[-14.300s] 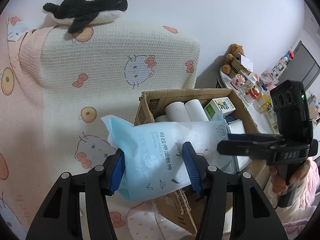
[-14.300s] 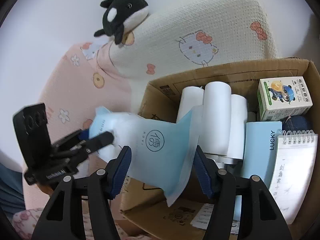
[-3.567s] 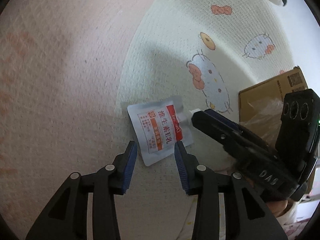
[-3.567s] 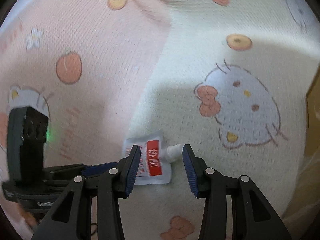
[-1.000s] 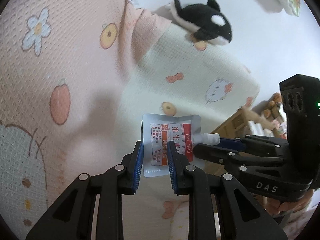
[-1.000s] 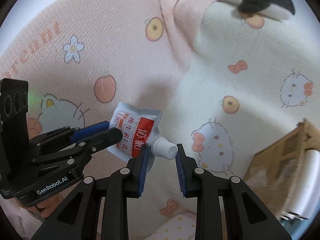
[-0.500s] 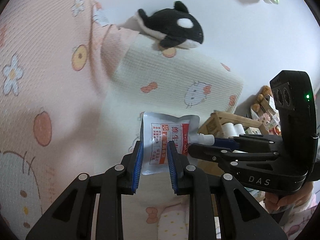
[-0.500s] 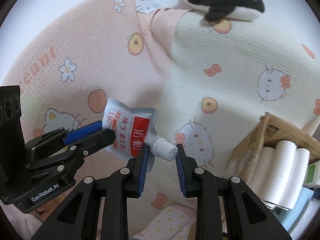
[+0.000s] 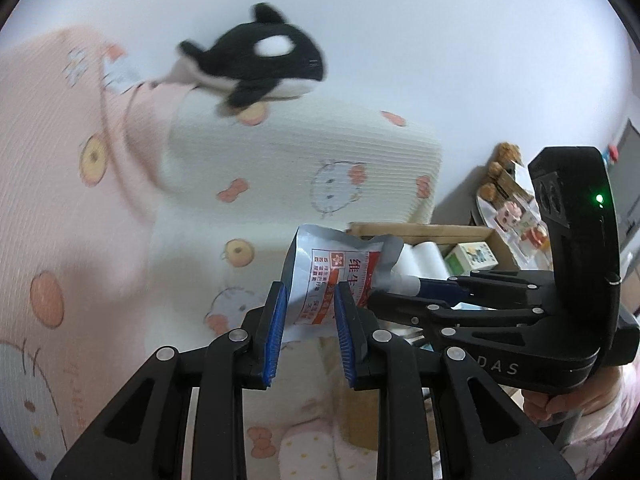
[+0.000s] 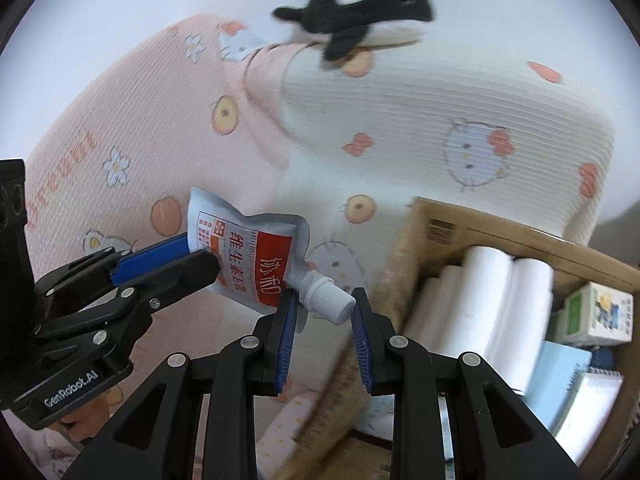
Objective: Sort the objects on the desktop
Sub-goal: 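Carry the held sachet with the left tool over the cardboard box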
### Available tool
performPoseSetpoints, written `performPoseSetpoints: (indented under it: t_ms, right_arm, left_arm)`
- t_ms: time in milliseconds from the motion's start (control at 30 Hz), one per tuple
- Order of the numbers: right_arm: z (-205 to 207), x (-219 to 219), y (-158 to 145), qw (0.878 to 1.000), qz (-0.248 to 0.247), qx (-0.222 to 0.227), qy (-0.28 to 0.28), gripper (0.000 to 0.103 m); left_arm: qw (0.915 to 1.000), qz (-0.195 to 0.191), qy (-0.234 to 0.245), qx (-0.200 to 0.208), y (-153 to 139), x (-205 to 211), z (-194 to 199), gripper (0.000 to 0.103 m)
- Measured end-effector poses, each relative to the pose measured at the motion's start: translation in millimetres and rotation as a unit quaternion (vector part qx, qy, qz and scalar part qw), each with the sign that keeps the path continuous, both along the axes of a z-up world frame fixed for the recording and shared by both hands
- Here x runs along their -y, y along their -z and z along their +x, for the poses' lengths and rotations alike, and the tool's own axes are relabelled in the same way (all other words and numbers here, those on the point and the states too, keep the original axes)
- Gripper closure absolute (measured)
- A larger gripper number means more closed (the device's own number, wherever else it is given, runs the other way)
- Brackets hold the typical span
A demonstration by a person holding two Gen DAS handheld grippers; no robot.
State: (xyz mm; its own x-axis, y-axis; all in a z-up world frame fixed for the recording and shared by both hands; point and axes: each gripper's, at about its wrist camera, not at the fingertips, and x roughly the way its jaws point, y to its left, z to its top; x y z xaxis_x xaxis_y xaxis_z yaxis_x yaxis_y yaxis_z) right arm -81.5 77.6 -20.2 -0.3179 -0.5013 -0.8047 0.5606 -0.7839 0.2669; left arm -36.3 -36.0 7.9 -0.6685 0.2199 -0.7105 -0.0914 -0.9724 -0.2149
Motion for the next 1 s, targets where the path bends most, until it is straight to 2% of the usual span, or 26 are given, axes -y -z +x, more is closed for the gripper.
performPoseSetpoints:
  t_ms: [200, 400, 1000]
  right_arm:
    - [-9.8, -42.3, -3.0, 0.999, -0.013, 0.002, 0.034, 0.079]
    - [-12.2, -79.5, 2.0, 0.998, -0.012, 0.008, 0.06, 0.079]
    - [13.9, -132.9, 32.7, 0.993, 0.029, 0.047, 0.101, 0.079]
  left_arm:
    - [0.9993, -0.012, 0.034, 0.001, -6.1, -40.0, -15.7, 0.076]
    - [0.9979, -0.03, 0.054, 0.022, 6.2, -77.4, -26.0, 0.076]
    - [0.9897, -0.035, 0.105, 0.091, 49.6, -134.9, -13.7, 0.074]
